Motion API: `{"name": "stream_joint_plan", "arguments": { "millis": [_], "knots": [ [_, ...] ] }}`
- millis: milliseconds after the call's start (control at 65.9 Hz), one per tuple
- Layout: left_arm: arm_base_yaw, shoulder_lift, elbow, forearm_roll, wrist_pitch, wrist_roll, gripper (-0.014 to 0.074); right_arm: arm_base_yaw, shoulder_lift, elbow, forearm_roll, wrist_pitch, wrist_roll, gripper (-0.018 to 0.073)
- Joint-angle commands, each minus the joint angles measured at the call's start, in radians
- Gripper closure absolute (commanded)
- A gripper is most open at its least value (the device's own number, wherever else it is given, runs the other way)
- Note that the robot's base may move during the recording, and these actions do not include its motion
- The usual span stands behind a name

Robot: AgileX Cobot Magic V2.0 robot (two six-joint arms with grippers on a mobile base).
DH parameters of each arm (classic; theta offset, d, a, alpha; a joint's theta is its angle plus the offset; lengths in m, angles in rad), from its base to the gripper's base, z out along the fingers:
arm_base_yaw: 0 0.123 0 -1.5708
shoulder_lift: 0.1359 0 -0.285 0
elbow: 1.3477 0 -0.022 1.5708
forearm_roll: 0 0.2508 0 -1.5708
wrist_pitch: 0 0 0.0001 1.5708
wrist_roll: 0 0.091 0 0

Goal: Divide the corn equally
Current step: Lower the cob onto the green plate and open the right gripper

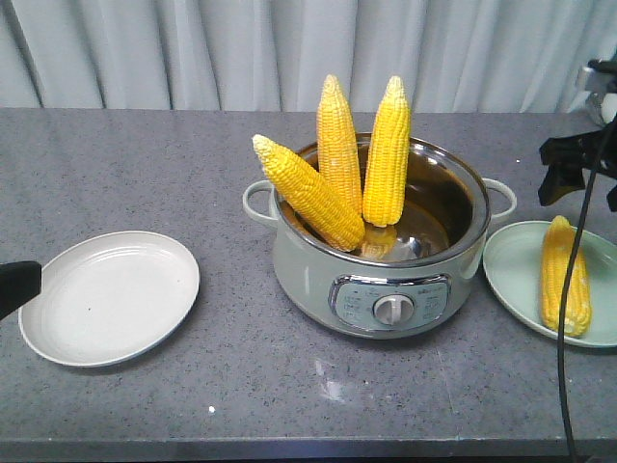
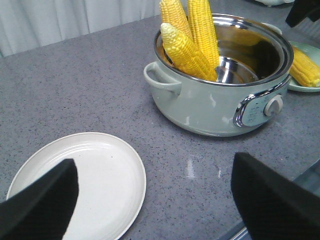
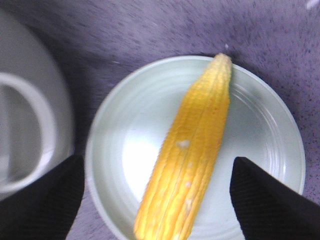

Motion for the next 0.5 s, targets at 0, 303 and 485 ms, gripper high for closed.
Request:
{"name": "stream_joint_plan", "arguments": {
  "millis": [0, 303, 485],
  "knots": [
    [-0.005, 0.004, -0.032, -0.038, -0.052, 0.001, 0.0011, 0.012, -0.141, 0.008, 0.05, -0.023, -0.038, -0.0024],
    [-0.005, 0.004, -0.032, -0.038, -0.051, 0.001, 0.0011, 0.196, -0.516, 0.333, -0.003, -0.263, -0.054, -0.0024],
    [-0.005, 0.004, -0.032, -0.044, -0.052, 0.001, 0.0011, 0.28, -0.682, 0.504, -0.035, -0.341, -0.068, -0.0024]
  ]
}}
